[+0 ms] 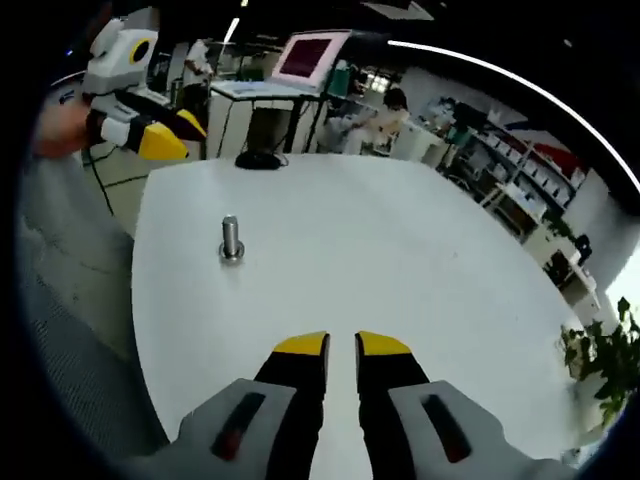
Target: Place the washer onto the threaded stud by aligning its center hole with the stud, sliding it down to the base, and recovering from edge contact or off-axis alignment until the washer reaches the visible bottom stop.
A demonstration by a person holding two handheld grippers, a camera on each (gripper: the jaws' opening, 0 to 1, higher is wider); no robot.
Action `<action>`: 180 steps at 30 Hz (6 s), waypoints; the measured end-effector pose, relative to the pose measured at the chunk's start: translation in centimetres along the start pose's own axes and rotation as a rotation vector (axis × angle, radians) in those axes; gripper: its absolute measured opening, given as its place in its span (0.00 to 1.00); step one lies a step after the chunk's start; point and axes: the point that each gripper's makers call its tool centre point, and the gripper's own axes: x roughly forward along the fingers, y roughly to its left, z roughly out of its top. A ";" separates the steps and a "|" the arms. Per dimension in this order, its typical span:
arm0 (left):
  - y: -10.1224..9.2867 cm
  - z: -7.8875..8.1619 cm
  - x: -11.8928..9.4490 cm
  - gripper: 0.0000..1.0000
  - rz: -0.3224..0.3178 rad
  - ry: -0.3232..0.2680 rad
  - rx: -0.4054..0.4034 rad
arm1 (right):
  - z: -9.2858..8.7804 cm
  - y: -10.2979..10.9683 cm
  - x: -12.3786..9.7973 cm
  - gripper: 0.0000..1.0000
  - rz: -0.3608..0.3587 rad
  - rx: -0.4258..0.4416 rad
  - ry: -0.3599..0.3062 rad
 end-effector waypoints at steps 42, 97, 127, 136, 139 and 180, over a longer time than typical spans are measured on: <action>0.6 6.1 -1.5 0.30 0.036 -0.233 0.015 | 5.0 -5.0 -10.0 0.37 -0.327 0.566 -0.524; 2.3 10.8 -1.3 0.34 0.129 -0.373 0.176 | 8.9 -4.1 -12.0 0.40 -0.364 0.429 -0.632; 4.0 11.7 -2.8 0.37 0.178 -0.440 0.118 | 8.1 -3.6 -12.6 0.46 -0.408 0.411 -0.599; 4.3 11.6 -2.5 0.40 0.183 -0.438 0.110 | 8.2 -2.4 -12.0 0.46 -0.385 0.377 -0.567; 4.4 11.6 -2.5 0.40 0.186 -0.440 0.108 | 8.3 -2.7 -11.9 0.46 -0.385 0.372 -0.569; 3.9 11.7 -3.4 0.39 0.203 -0.418 0.150 | 9.1 -1.7 -9.7 0.46 -0.326 0.314 -0.541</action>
